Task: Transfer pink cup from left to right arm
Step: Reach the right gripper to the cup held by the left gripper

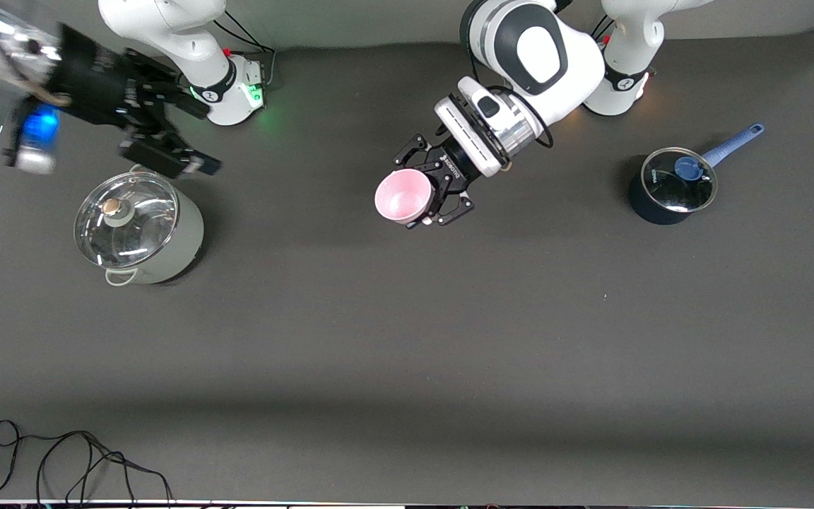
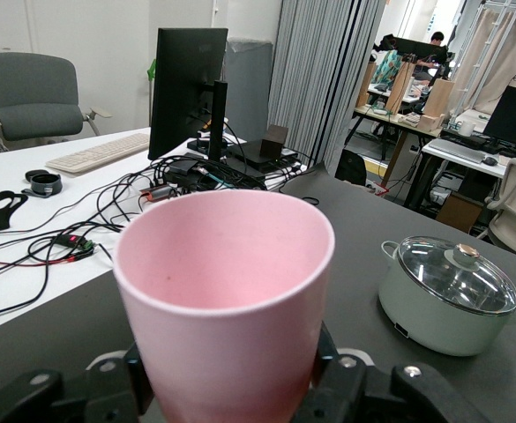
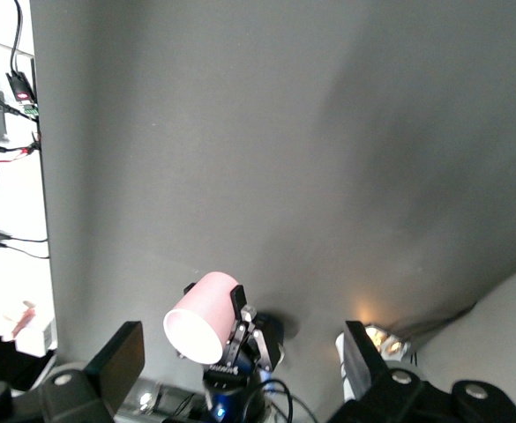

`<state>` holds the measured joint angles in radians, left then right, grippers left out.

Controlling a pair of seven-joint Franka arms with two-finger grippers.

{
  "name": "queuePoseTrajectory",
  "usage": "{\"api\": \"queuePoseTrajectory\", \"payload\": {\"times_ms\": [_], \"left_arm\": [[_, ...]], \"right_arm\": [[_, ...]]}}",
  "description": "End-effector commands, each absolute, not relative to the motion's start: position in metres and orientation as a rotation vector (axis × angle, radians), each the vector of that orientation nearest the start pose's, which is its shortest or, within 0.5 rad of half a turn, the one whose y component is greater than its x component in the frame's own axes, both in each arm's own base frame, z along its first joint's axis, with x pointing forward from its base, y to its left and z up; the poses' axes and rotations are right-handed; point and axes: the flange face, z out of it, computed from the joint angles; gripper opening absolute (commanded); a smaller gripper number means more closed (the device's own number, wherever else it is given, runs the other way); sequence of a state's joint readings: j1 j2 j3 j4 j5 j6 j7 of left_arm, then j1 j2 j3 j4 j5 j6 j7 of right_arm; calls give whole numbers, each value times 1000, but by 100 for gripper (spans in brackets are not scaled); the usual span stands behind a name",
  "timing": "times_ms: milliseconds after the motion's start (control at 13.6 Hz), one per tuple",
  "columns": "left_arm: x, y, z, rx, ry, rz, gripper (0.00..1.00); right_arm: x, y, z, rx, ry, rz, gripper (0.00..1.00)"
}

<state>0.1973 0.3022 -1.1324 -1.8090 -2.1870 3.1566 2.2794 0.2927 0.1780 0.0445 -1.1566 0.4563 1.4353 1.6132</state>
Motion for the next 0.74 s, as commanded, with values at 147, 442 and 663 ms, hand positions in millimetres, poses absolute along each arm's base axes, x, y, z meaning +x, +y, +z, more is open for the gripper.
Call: {"api": "queuePoseTrajectory", "payload": {"times_ms": [147,442,663], "left_arm": [[449,-403,467,1999,-834,1223,46],[450,-403,465,2001,-830,1219,46],[451,-402,464,2002,-830,1219,46]], "right_arm": [[520,338,693,-2468,1525,338,100],[512,387,678,-2523,1475,291,100],[502,433,648,-2594,1417,241,100]]}}
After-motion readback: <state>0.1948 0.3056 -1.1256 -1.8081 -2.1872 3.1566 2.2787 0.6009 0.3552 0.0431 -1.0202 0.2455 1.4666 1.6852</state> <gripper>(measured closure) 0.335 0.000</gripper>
